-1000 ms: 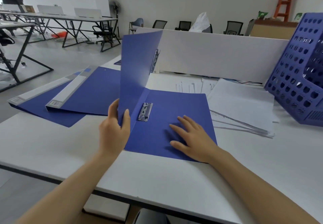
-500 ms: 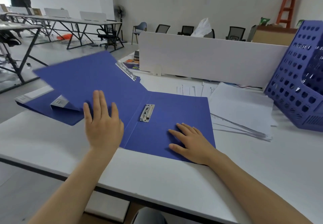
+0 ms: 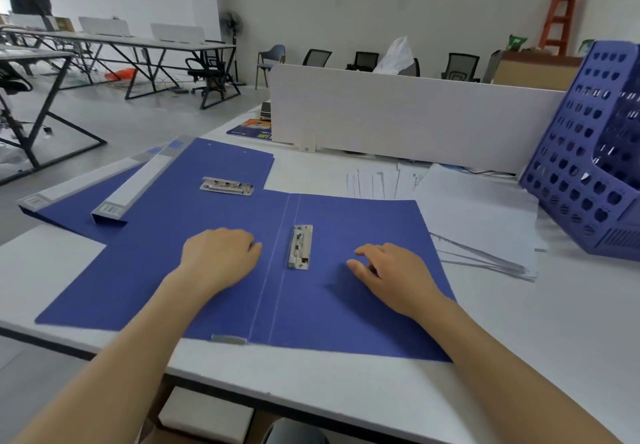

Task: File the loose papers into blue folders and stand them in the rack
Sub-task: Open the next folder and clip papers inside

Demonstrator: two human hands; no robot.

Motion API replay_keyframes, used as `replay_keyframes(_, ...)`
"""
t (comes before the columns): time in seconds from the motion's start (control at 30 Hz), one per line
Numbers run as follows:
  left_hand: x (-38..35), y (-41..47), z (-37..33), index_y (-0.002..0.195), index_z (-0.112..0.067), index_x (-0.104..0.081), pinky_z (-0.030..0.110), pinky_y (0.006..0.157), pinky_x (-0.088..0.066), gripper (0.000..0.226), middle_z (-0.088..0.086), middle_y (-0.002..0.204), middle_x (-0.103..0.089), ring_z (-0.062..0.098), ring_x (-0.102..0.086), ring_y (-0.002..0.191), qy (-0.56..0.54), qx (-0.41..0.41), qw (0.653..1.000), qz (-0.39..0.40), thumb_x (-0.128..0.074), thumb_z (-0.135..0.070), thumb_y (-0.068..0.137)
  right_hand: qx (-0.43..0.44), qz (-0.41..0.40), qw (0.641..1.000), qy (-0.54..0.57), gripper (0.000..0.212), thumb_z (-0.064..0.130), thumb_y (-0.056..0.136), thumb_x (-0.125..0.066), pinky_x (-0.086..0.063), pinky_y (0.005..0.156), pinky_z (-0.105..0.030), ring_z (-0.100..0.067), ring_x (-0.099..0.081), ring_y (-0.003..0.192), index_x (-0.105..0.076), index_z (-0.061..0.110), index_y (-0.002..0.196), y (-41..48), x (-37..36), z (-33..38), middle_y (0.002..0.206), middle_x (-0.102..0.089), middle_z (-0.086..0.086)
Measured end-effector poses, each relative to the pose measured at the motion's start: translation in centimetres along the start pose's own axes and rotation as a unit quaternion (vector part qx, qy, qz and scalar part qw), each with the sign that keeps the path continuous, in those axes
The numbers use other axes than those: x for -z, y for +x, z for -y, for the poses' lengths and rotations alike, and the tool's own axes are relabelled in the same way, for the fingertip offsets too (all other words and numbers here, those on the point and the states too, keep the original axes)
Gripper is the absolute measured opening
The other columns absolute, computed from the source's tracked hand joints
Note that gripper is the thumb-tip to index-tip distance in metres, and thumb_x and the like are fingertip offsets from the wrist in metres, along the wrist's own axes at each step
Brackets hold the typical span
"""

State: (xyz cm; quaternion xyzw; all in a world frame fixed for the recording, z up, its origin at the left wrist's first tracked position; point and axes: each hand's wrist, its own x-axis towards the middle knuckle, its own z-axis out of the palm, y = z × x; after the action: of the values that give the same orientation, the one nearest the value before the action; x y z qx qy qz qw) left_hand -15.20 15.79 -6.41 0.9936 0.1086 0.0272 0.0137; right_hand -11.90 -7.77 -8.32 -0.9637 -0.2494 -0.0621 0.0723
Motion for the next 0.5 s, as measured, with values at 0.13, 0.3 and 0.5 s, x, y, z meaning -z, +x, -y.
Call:
replay_keyframes(0.13,0.1,3.8,-1.5,0.075,-0.015,-0.044,0.023,0.052,-0.025,0.020,-0.002,0.068,-0.043,0.021,-0.047,0.073,0.049,0.032,0.998,0.027,-0.036,-0.015,0.093,0.057,-0.139,0.985,-0.083,0.034,0.029,0.089,-0.047,-0.009,0.040,-0.017,-0.017,-0.039,0.044,-0.051,0.015,0.058,0.5,-1.5,0.5,0.048,-0.042,0.003)
replay_keyframes(0.3,-3.7,5.2,-2.6,0.110,-0.008,-0.052,0.033,0.076,-0.039,0.023,0.010,0.113,-0.053,0.027,-0.048,0.105,-0.031,-0.012,0.995,-0.096,-0.038,-0.017,0.094,0.128,-0.167,0.969,-0.127,0.036,0.029,0.081,-0.038,-0.014,0.040,-0.018,-0.017,-0.031,0.032,-0.054,0.017,0.051,1.2,-3.6,0.6,0.036,-0.044,0.004)
replay_keyframes(0.5,-4.2,5.7,-1.8,0.140,-0.018,-0.034,0.041,0.112,-0.018,0.043,-0.001,0.152,-0.027,0.022,-0.016,0.143,-0.097,-0.071,0.993,-0.020,-0.032,-0.025,0.098,0.192,-0.190,0.960,-0.078,0.032,0.031,0.079,-0.038,-0.022,0.044,-0.018,-0.015,-0.045,0.035,-0.066,0.019,0.069,3.1,-4.4,2.1,0.041,-0.051,0.007)
